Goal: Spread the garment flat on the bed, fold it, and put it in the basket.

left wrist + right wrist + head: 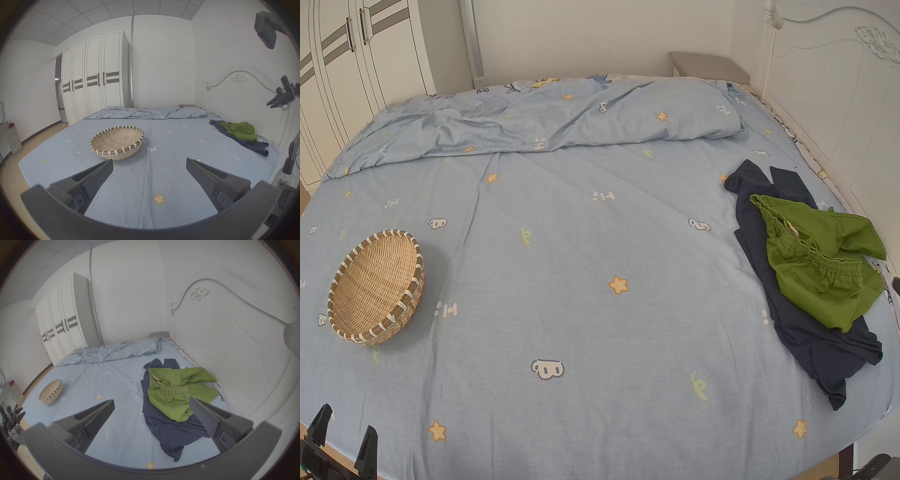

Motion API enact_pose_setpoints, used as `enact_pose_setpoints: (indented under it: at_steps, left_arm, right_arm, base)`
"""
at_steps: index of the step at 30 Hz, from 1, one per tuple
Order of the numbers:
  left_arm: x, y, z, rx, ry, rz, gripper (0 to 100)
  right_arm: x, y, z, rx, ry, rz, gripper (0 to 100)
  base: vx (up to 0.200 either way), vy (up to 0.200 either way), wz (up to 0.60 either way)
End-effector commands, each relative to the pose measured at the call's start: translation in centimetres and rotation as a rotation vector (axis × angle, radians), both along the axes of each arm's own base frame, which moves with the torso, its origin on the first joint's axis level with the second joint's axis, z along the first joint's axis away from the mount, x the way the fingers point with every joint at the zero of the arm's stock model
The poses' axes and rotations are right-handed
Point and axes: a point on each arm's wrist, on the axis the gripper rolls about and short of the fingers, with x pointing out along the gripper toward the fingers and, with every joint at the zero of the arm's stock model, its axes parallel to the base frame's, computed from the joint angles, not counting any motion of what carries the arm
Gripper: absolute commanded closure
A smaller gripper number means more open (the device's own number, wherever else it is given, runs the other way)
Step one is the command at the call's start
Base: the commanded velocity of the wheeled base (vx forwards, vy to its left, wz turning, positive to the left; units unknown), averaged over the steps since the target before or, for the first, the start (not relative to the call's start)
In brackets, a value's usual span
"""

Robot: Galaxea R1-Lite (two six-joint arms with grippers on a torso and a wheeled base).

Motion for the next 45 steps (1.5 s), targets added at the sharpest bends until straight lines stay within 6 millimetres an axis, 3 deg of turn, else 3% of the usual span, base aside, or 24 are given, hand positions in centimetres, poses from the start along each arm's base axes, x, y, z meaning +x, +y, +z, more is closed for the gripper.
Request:
enact_pose_setpoints:
  at_steps: [1, 7, 14, 21, 30, 39, 45]
  left_arm:
    - [0.0, 0.0, -0.5, 0.0, 0.006, 0.0, 0]
    - [0.0, 0.0, -0.5, 0.0, 0.006, 0.0, 0]
    - [0.0, 0.0, -0.5, 0.0, 0.006, 0.0, 0]
    - [0.0, 0.0, -0.5, 0.0, 0.006, 0.0, 0]
    - [0.0, 0.0, -0.5, 0.0, 0.006, 0.0, 0]
    - [0.0, 0.0, -0.5, 0.0, 0.006, 0.0, 0]
    - [0.1, 0.0, -0.5, 0.0, 0.007, 0.0, 0]
  right_arm:
    - [17.6, 0.9, -1.6, -0.103, 0.341, -0.07, 0]
    - [23.5, 1.2, -3.6, -0.127, 0.404, -0.087, 0]
    - [27.5, 1.5, -3.7, -0.144, 0.39, -0.079, 0]
    - [29.5, 2.2, -3.7, -0.163, 0.375, -0.055, 0]
    - [32.1, 1.6, -4.8, -0.159, 0.378, -0.065, 0]
    - [33.6, 1.2, -6.6, -0.158, 0.399, -0.076, 0]
    - [33.8, 1.1, -6.7, -0.157, 0.398, -0.079, 0]
  base:
    - [0.0, 0.0, 0.0]
    - [0.0, 0.0, 0.0]
    - [0.0, 0.0, 0.0]
    - [0.0, 0.0, 0.0]
    - [0.0, 0.0, 0.0]
    - [0.0, 0.0, 0.0]
    - [0.0, 0.0, 0.0]
